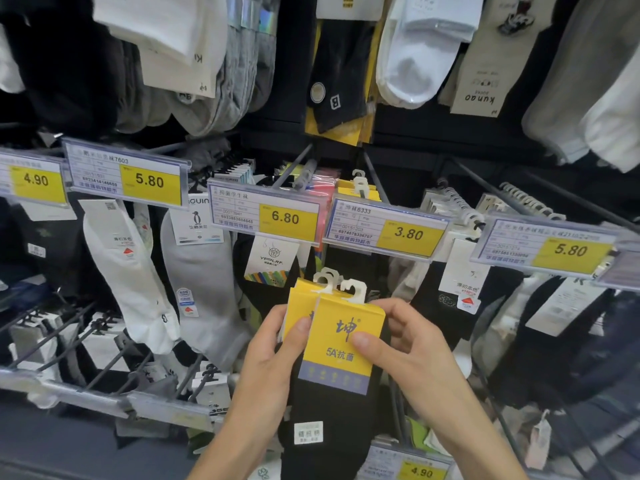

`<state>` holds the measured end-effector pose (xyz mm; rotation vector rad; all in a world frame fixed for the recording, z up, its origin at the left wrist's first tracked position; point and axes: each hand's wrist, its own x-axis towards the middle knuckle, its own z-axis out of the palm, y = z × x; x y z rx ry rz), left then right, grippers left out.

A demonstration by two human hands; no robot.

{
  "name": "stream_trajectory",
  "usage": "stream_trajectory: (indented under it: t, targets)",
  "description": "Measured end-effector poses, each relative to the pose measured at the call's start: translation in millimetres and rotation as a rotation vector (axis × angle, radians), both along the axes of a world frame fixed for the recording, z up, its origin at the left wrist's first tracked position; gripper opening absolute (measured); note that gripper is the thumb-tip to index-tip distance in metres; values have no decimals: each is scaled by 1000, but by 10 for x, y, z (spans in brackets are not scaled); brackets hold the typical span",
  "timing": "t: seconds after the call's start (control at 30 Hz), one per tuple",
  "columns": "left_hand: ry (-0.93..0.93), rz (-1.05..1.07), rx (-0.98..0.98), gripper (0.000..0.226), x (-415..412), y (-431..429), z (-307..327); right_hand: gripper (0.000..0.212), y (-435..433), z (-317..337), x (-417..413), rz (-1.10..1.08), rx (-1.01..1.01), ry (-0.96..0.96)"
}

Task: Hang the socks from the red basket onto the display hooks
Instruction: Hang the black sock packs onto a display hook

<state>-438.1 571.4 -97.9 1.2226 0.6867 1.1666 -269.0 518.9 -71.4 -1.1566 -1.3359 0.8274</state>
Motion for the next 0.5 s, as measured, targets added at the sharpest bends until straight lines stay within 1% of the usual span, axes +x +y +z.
stream_trajectory:
  t: [0.03,0.1,0.17,0.2,0.23,0.3,0.43,0.5]
  targets:
    - [12,18,6,22,7,4,9,27,8,-3,12,-6,6,16]
    - [21,67,4,16,0,26,16,22,73,-13,75,-91,33,136]
    - [4,121,-38,24,-21,55,13,14,184,-17,186,-212,63,250]
    - [-11,143,-68,30,-36,66,16,12,258,-7,250,-278,90,256]
    - [-25,158,-90,35,-50,73,19,12,338,10,307,-335,116,232]
    - [-39,154,-108,36,-62,63,27,14,516,45,380,-390,140,135]
    - [-5,90,-118,30,-24,16,12,28,851,108,403,-367,147,-5]
    - [-4,77,-123,29,-12,4,20,25,954,137,396,-376,193,-57]
